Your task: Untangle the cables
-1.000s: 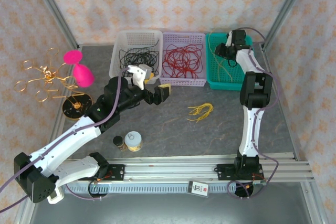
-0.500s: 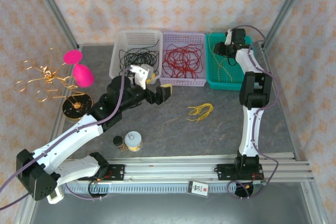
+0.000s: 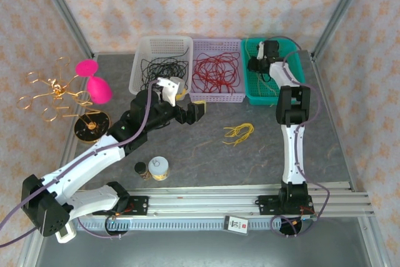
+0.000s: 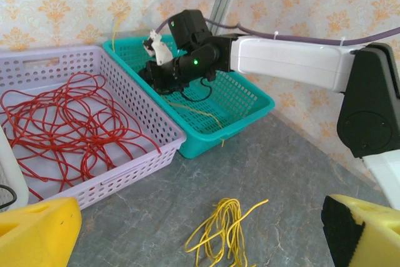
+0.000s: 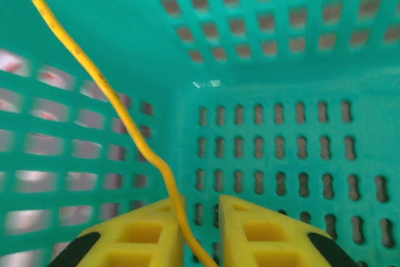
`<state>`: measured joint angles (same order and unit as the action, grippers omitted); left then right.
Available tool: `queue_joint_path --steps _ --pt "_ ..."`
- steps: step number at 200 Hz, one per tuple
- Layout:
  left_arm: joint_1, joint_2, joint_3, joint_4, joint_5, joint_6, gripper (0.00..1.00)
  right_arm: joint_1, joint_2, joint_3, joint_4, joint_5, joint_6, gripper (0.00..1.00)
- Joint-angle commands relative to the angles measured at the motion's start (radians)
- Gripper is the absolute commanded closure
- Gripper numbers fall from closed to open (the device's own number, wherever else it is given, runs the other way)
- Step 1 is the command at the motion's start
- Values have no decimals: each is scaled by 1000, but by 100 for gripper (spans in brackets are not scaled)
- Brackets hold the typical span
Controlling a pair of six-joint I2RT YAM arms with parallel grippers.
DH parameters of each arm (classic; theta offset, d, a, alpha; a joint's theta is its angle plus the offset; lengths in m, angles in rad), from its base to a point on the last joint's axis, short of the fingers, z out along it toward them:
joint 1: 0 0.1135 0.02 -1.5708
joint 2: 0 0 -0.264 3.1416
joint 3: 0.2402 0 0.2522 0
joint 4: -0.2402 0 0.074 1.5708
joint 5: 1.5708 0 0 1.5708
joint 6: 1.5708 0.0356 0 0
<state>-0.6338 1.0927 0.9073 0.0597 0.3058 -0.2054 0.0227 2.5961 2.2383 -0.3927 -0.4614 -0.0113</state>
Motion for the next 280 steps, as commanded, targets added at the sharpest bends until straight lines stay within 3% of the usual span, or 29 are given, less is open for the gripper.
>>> queue_joint_path --steps 1,33,70,94,105,166,227,280 --pt "5 10 17 25 3 -15 1 -29 14 -16 11 -14 77 88" --pt "5 23 19 29 -1 -15 1 -46 20 -49 38 -31 133 100" --pt "5 33 19 43 3 -24 1 -76 63 -2 41 -65 237 100" --pt "5 38 21 48 3 -25 1 -70 39 -12 52 -124 200 76" --pt "5 41 22 47 7 -22 1 -64 0 -41 63 -112 173 69" --pt "5 39 3 48 19 -40 1 -50 -198 -87 54 -3 113 51" --pt "5 -24 -97 80 15 -93 1 -28 -455 -252 41 139 70 47" --pt "5 -54 -152 109 53 -104 1 3 -809 -686 158 222 148 54"
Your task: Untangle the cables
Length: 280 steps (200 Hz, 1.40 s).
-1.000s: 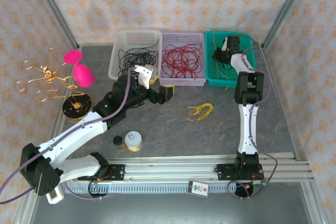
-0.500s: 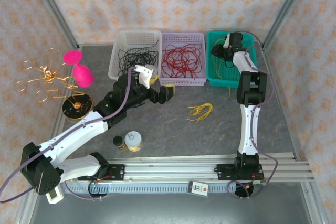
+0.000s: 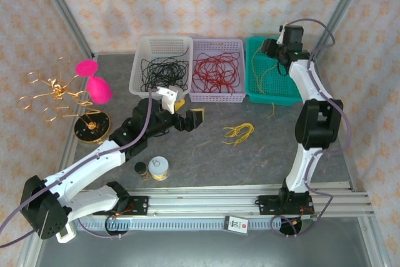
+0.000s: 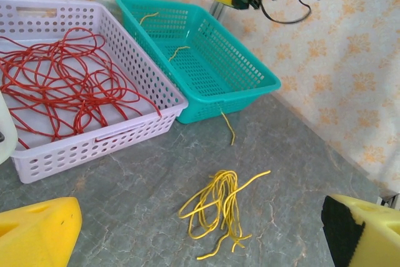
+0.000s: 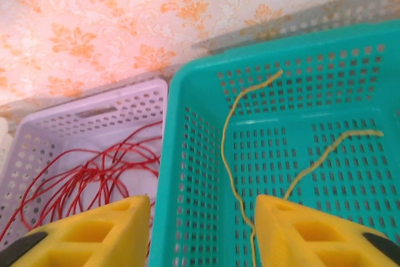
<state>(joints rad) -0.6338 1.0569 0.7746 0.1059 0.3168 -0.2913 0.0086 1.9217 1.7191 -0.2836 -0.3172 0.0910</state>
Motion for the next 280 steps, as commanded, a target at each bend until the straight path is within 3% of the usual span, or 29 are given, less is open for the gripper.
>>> queue_joint_path --steps 1,23,56,88,109,138,179,205,232,261,280 --pt "5 -18 -20 64 43 -18 1 19 -145 -173 51 79 50 54" --pt "5 -20 -48 86 47 -34 1 83 -340 -425 97 115 99 57" --pt "5 -39 -112 116 20 -69 1 254 -626 -765 122 124 192 58" --pt "5 -45 -190 163 34 -101 1 412 -710 -907 -45 145 235 53" --pt "5 -29 -220 203 86 -116 2 423 -730 -987 -31 136 285 51" --pt "1 -14 -239 257 165 -110 13 423 -694 -986 57 105 312 50" --pt "-17 -9 -256 305 201 -54 22 429 -646 -948 8 122 301 56" --pt "-26 29 -273 399 237 -37 22 428 -684 -976 54 155 290 70" --pt "-35 119 -248 494 270 -7 22 428 -654 -928 28 208 246 100" --pt "-50 210 -231 689 329 31 21 429 -712 -795 -94 191 204 100" --pt "-50 282 -212 840 389 61 17 429 -768 -700 -158 85 185 100"
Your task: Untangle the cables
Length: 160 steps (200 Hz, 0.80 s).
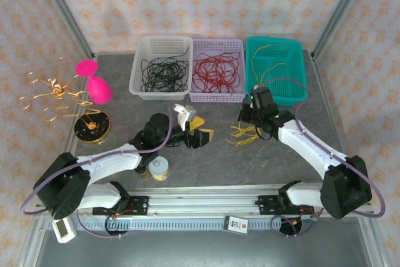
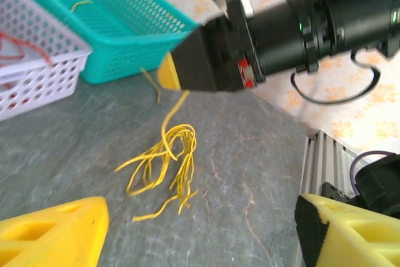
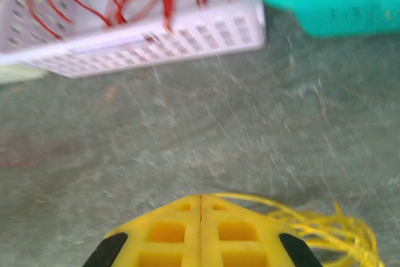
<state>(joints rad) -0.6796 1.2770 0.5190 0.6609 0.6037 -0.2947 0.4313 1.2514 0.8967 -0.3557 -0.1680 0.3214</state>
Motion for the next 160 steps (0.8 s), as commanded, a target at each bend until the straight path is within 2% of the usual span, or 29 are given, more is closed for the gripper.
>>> queue_joint_path --steps 1,34,71,89,115,146,160 --pt "-5 67 46 292 107 67 17 6 -100 127 -89 -72 -44 100" --pt "-4 206 161 398 186 100 16 8 -113 221 -156 -296 -11 100" --pt "3 295 280 364 193 107 20 9 -146 215 -113 -422 40 100" --pt "3 325 320 331 196 103 28 9 -151 206 -71 -483 68 100" --pt "2 352 336 292 209 107 44 10 -162 200 -20 -521 103 100" --pt "3 356 312 329 246 86 64 11 -170 200 16 -554 134 100" --pt "-1 361 318 334 245 79 76 12 -173 186 45 -576 152 100"
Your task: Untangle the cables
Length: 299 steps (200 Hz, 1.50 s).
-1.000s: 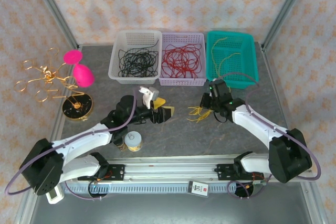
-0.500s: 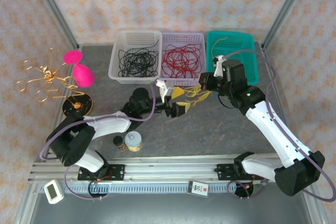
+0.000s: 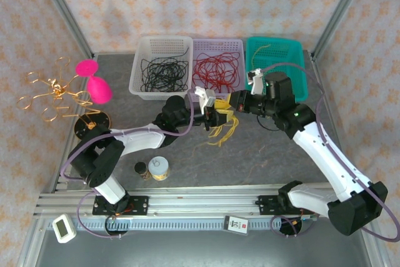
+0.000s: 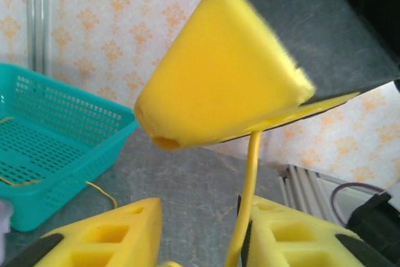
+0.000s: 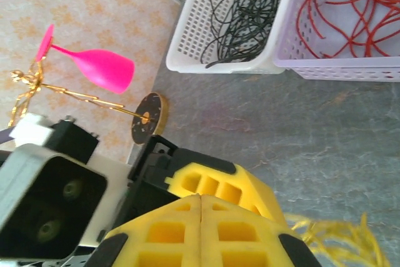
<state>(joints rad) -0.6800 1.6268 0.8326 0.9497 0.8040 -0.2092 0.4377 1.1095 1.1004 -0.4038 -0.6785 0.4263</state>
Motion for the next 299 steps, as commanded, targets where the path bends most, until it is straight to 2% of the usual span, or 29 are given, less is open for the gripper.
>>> queue_joint_path --steps 1,26,43,60,68,85,104,126,148,167,207,233,251,273,299 --pt "0 11 5 46 44 -8 77 5 -32 -19 95 -67 49 100" --pt "0 7 13 38 20 -18 100 5 -53 -30 110 -50 60 99" --pt "1 -2 6 49 -19 -41 100 5 -75 -35 109 -24 57 90" --pt "1 -10 -4 62 -36 -63 100 3 -95 -30 89 0 40 66" --pt "0 -18 -7 56 -54 -69 100 0 -107 -19 61 40 17 58" --pt "1 -42 -20 36 -70 -66 100 -32 -141 -14 -7 135 -28 50" --pt "0 -70 -32 25 -57 -63 100 -127 -193 -91 2 118 -28 46" --pt "1 -96 -35 9 -16 -67 100 -223 -227 -248 96 20 33 45" --pt "1 -122 -41 -4 9 -76 100 -227 -219 -382 244 -41 111 45" --pt "0 -146 -43 -32 8 -69 100 -215 -199 -426 340 -97 102 44" --pt "-4 -162 -25 -88 26 -56 100 -80 -126 -385 368 -66 20 42" --pt "-9 -172 -22 -117 23 -45 100 -75 -112 -389 410 -71 23 43" --pt "-9 -180 -22 -128 23 -44 100 -70 -101 -394 421 -72 9 46" --pt "-10 -193 -11 -159 16 -30 100 -70 -98 -417 391 -83 -40 50" --pt "-10 -212 -1 -208 -14 -7 100 -72 -157 -460 334 -66 -111 49"
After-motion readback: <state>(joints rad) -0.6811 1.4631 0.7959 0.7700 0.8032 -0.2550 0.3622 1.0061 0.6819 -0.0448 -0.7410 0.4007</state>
